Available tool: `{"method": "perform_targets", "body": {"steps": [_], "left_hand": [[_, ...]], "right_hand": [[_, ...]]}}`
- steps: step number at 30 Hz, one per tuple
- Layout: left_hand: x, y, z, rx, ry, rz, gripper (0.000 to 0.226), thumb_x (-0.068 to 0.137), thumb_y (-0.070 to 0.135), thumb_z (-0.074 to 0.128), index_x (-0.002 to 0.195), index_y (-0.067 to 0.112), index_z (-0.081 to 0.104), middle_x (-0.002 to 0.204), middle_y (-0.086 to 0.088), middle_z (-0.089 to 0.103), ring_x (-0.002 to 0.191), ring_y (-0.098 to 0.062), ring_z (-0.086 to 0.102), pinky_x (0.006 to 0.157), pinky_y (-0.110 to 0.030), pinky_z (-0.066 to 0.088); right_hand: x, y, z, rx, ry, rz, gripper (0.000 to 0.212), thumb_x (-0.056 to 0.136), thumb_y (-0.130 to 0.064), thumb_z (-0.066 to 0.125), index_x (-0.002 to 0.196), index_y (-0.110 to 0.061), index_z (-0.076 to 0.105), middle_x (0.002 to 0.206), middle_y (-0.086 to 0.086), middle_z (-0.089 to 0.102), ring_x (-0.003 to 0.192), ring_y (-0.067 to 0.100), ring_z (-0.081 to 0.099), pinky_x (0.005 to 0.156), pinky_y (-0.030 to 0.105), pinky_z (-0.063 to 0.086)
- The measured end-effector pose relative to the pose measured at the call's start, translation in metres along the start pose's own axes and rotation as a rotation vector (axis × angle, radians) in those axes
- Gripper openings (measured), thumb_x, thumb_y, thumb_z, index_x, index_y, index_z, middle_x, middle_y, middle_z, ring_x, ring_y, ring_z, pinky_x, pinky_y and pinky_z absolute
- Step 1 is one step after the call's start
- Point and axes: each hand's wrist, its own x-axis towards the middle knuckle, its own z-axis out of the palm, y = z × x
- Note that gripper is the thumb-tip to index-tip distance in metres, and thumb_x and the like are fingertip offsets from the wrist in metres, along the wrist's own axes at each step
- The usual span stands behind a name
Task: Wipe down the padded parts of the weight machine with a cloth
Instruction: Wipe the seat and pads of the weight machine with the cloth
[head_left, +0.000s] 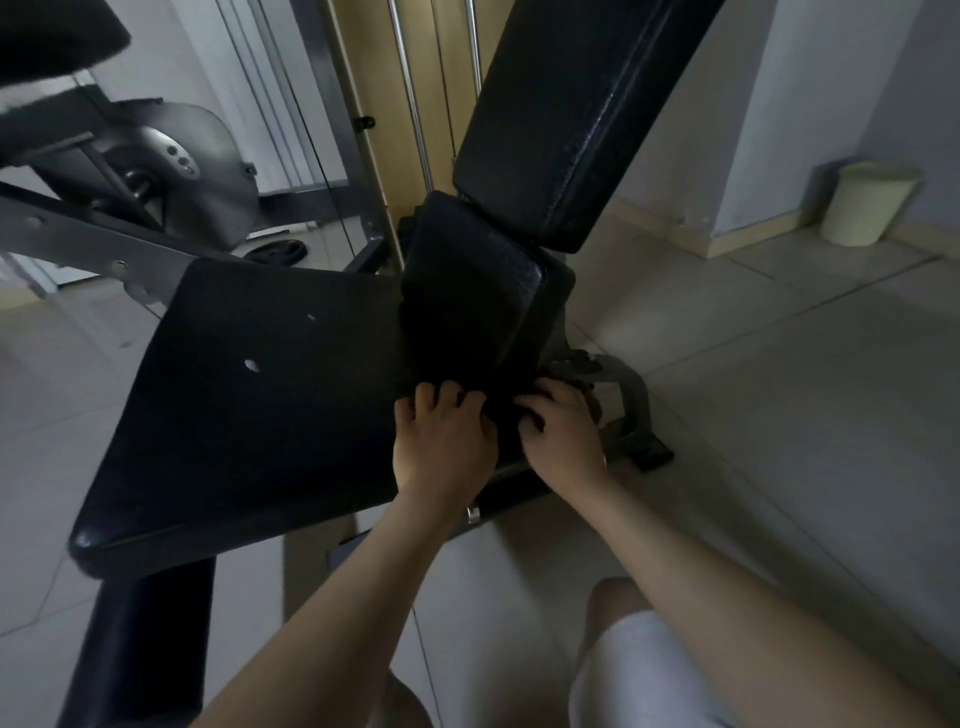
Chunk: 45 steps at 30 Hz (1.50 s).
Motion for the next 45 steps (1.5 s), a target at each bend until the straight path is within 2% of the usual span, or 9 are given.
{"method": "perform_targets", "body": {"steps": [4,10,15,20,24,29,34,39,45], "left_hand": [[-0.001,0.010,0.012,0.021,0.034,0.052,0.044,0.100,0.040,0.034,0.136,0.027,0.054,0.136,-0.001,0.055,0.124,-0.030,0.044,0.101,-0.045,0.033],[-0.002,0.007,0.017,0.041,0.099,0.080,0.041,0.100,0.039,0.036,0.131,0.025,0.059,0.131,-0.002,0.060,0.120,-0.030,0.049,0.097,-0.044,0.036],[-0.002,0.009,0.016,0.034,0.082,0.065,0.042,0.099,0.040,0.036,0.133,0.025,0.056,0.132,-0.001,0.059,0.122,-0.030,0.048,0.099,-0.044,0.036],[-0.003,0.009,0.014,-0.013,0.082,0.053,0.041,0.099,0.037,0.037,0.136,0.025,0.052,0.130,0.000,0.062,0.122,-0.028,0.050,0.099,-0.043,0.038],[-0.008,0.007,0.009,-0.077,0.068,0.040,0.046,0.101,0.034,0.037,0.145,0.022,0.043,0.133,0.000,0.062,0.124,-0.027,0.051,0.100,-0.043,0.039],[-0.020,-0.004,0.003,-0.164,0.050,0.077,0.043,0.103,0.028,0.041,0.145,0.021,0.047,0.142,0.001,0.056,0.133,-0.021,0.048,0.110,-0.036,0.036],[-0.026,-0.019,-0.011,-0.263,0.039,0.055,0.039,0.100,0.021,0.046,0.138,0.018,0.055,0.139,-0.002,0.057,0.132,-0.025,0.047,0.105,-0.035,0.042],[-0.036,-0.081,-0.039,-0.167,0.164,-0.130,0.032,0.098,0.033,0.044,0.124,0.027,0.061,0.126,0.003,0.063,0.120,-0.024,0.052,0.097,-0.039,0.040],[-0.060,-0.097,-0.038,-0.068,0.175,-0.105,0.033,0.097,0.034,0.046,0.126,0.028,0.062,0.125,0.006,0.064,0.121,-0.020,0.053,0.102,-0.039,0.042]], "right_hand": [[0.013,0.040,-0.016,0.047,-0.072,0.116,0.037,0.101,-0.014,0.042,0.135,-0.017,0.057,0.141,0.008,0.053,0.131,0.025,0.046,0.109,0.031,0.036],[0.060,0.059,-0.017,0.042,-0.100,0.371,0.044,0.100,-0.018,0.034,0.136,-0.024,0.057,0.136,0.008,0.059,0.120,0.031,0.057,0.101,0.037,0.046],[0.021,0.036,-0.012,-0.049,0.016,0.195,0.036,0.093,-0.018,0.048,0.123,-0.020,0.067,0.120,0.008,0.066,0.114,0.027,0.058,0.092,0.035,0.050],[-0.031,0.001,0.001,-0.041,0.116,-0.001,0.033,0.094,-0.015,0.053,0.124,-0.019,0.066,0.122,0.000,0.065,0.116,0.020,0.053,0.093,0.032,0.048],[-0.037,0.006,0.000,-0.122,0.068,-0.186,0.036,0.093,-0.012,0.056,0.128,-0.016,0.063,0.125,0.002,0.062,0.116,0.023,0.052,0.093,0.032,0.049],[-0.026,0.004,0.000,-0.074,0.116,0.192,0.037,0.100,-0.017,0.047,0.135,-0.017,0.058,0.141,0.006,0.047,0.131,0.027,0.043,0.100,0.032,0.041],[-0.037,-0.054,0.011,-0.039,0.066,-0.015,0.033,0.096,-0.011,0.052,0.125,-0.018,0.066,0.129,0.003,0.060,0.115,0.027,0.049,0.096,0.034,0.044],[-0.039,-0.108,0.014,0.111,-0.181,-0.286,0.034,0.097,-0.015,0.053,0.130,-0.023,0.058,0.128,-0.007,0.059,0.119,0.012,0.048,0.100,0.023,0.037],[-0.021,-0.098,0.016,0.066,-0.022,0.023,0.024,0.101,-0.020,0.046,0.121,-0.022,0.059,0.119,-0.004,0.061,0.115,0.017,0.055,0.093,0.031,0.047]]}}
